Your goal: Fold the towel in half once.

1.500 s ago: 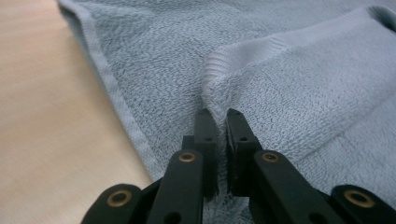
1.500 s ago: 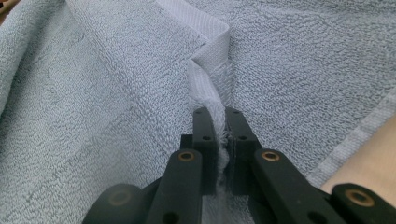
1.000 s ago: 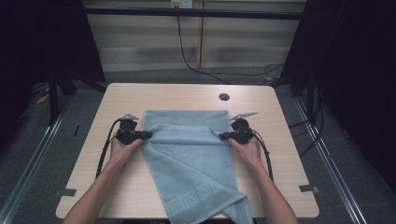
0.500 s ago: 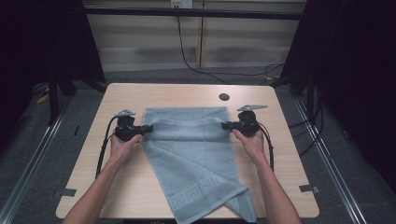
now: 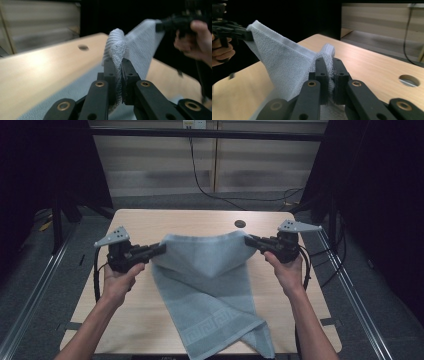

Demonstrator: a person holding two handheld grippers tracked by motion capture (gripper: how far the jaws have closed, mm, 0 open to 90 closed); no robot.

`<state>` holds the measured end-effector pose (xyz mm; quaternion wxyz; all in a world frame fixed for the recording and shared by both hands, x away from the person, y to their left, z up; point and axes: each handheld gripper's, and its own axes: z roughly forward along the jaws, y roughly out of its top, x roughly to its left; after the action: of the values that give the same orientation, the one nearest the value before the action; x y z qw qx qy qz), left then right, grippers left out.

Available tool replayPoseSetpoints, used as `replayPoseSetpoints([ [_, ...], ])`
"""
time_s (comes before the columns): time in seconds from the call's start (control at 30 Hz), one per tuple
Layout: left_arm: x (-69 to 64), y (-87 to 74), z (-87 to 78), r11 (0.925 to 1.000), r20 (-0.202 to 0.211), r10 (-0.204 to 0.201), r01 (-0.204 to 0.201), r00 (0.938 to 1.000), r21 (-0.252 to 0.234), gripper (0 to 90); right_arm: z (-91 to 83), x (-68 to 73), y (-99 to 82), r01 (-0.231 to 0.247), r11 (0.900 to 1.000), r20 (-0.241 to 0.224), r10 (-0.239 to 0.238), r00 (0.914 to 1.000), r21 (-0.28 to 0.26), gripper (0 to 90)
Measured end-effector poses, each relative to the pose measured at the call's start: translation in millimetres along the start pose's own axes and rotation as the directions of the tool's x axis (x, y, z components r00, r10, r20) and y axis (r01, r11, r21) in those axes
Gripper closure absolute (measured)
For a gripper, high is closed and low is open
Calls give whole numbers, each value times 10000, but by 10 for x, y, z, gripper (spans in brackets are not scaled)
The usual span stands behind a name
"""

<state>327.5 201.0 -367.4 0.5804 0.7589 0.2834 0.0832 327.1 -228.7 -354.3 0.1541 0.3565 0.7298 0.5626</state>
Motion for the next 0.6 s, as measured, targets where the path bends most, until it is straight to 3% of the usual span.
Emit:
replayPoseSetpoints([
  [0.03,-54,-89,13,9996,-31,105,-104,9999,278,847,-7,53,-51,143,9994,13,-143,9999,303,851],
  [0.1,-90,-319,80,9956,81,-113,104,9999,932,846,33,118,-228,234,9935,4,-235,9997,1115,851],
  [0.13,-90,-319,80,9956,81,-113,104,9999,932,846,68,130,-347,168,9877,-29,-166,9999,1555,851],
  [0.17,-93,-593,180,9848,184,-544,506,9983,1659,846,107,138,-479,137,9799,-33,-133,9999,1988,851],
  [0.27,-116,-972,297,9605,273,-961,855,9950,2650,846,175,142,-864,-146,9525,-48,169,9998,3043,851],
  [0.3,-116,-972,297,9605,273,-961,855,9950,2650,846,175,142,-864,-146,9525,-48,169,9998,3043,851],
  [0.33,-168,-1112,357,9394,367,-769,601,9964,3376,846,185,148,-1072,-296,9341,-39,332,9994,3558,851],
  [0.4,-218,-1220,417,9205,391,-535,341,9978,3892,844,194,159,-1247,-406,9137,12,439,9990,4043,851],
  [0.43,-230,-1280,448,9150,431,-547,328,9976,4022,843,207,159,-1329,-510,9061,-13,567,9984,4200,851],
  [0.47,-230,-1280,448,9150,431,-547,328,9976,4022,842,216,162,-1388,-473,8979,-33,542,9985,4376,851],
  [0.53,-239,-1328,475,9167,460,-610,377,9971,3978,843,230,166,-1431,-537,8936,-56,628,9980,4456,851],
  [0.57,-249,-1318,482,9154,437,-490,273,9978,4016,843,230,166,-1431,-537,8936,-56,628,9980,4456,851],
  [0.6,-253,-1315,496,9144,215,-39,-52,9998,4048,846,255,148,-1436,-511,8909,-70,608,9981,4513,851],
])
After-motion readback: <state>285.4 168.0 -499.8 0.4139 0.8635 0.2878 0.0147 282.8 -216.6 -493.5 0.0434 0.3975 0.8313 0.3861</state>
